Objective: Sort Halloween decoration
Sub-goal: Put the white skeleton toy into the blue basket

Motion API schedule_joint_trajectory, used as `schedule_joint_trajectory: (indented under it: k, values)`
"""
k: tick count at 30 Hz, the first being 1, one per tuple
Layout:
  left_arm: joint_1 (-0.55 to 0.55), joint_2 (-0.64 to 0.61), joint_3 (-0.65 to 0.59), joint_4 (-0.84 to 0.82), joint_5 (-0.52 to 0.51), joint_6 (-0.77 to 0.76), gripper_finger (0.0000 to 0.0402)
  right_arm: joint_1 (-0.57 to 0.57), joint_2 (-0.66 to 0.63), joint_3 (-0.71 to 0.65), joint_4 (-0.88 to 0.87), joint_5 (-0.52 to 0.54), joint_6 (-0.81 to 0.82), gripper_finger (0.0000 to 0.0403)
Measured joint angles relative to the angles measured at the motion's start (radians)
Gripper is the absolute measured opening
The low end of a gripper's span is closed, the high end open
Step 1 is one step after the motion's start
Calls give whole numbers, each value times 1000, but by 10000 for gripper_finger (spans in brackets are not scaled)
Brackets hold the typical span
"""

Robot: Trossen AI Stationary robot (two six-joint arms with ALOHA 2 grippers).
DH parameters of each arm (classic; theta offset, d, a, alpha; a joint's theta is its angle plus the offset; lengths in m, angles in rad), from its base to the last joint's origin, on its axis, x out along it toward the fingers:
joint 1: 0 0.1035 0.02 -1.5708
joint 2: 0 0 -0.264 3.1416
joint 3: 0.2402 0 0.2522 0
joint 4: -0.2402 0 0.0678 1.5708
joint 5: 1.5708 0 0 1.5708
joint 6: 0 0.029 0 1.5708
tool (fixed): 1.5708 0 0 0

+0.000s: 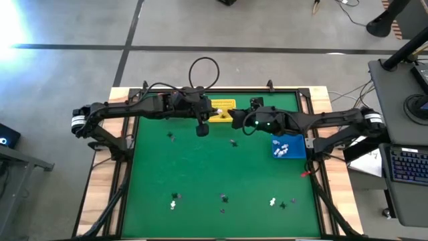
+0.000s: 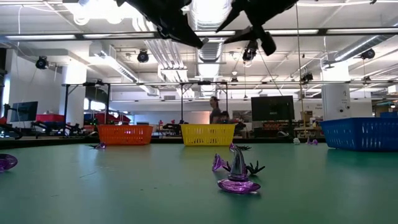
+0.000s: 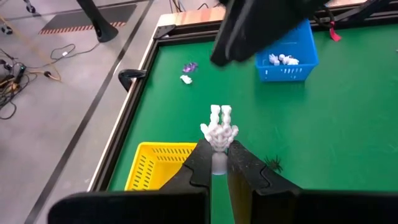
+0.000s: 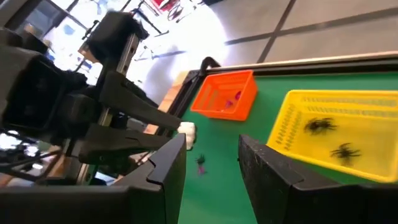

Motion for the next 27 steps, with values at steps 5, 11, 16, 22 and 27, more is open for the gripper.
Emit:
schedule_joint_trajectory:
  k: [5, 11, 16, 22, 27]
  values:
    - [0, 0, 0, 1, 0, 4, 0, -7, 47, 0, 92, -6, -25, 137]
    - [0, 0, 0, 2, 0, 5, 0, -27, 90, 37, 113, -83, -28, 137]
    - [0, 0, -1, -1, 0, 9, 0, -30, 137, 90, 99, -97, -74, 137]
    - [0, 0, -2, -2, 0, 23, 0, -34, 168, 170, -58, -110, -80, 137]
    - [1, 0, -2, 0, -2, 23, 0, -36, 166, 182, -91, -105, -101, 128]
